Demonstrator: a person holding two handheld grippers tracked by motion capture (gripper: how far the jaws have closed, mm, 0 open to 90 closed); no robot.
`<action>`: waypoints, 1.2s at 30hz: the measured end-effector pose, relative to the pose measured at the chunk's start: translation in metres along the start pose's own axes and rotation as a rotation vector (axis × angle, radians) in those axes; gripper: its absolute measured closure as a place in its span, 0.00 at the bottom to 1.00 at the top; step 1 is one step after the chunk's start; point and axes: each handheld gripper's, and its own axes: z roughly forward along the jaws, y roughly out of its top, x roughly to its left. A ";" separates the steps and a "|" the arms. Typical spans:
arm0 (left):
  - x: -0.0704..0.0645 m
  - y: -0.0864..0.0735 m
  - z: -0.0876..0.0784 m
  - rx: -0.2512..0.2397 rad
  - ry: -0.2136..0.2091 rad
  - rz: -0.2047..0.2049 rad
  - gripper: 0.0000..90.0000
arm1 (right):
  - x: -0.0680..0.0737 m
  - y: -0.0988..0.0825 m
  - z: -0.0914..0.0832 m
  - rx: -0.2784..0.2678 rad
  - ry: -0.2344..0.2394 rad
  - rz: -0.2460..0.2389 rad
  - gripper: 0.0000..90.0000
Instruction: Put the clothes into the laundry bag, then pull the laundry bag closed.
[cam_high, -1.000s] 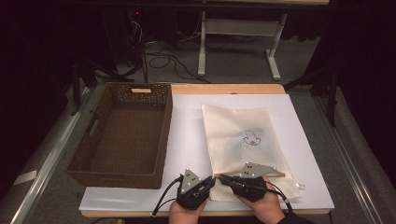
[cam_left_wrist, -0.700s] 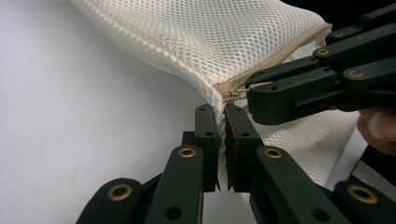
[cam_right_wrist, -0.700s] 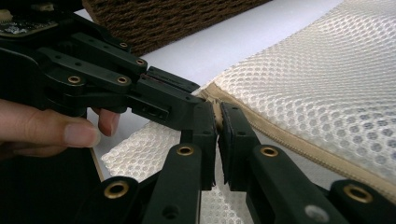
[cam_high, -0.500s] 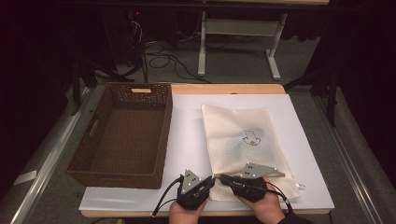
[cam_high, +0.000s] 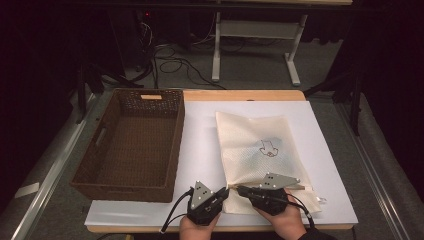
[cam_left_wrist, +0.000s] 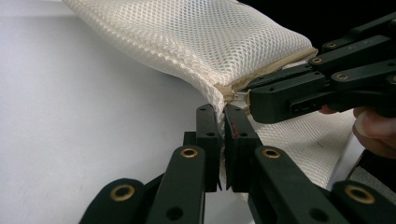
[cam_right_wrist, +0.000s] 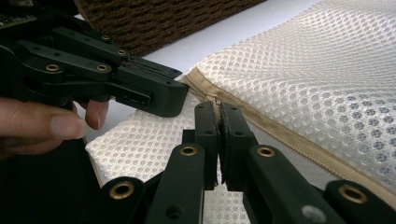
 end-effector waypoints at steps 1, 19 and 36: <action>0.000 0.000 0.000 0.005 0.000 0.000 0.96 | -0.001 0.000 0.000 0.000 0.003 -0.001 0.98; 0.005 0.001 0.006 0.022 -0.019 -0.046 0.75 | 0.001 -0.005 0.003 0.029 0.008 -0.010 0.98; 0.005 0.003 0.010 0.031 -0.063 -0.030 0.93 | -0.002 -0.006 0.001 0.010 0.007 0.003 0.98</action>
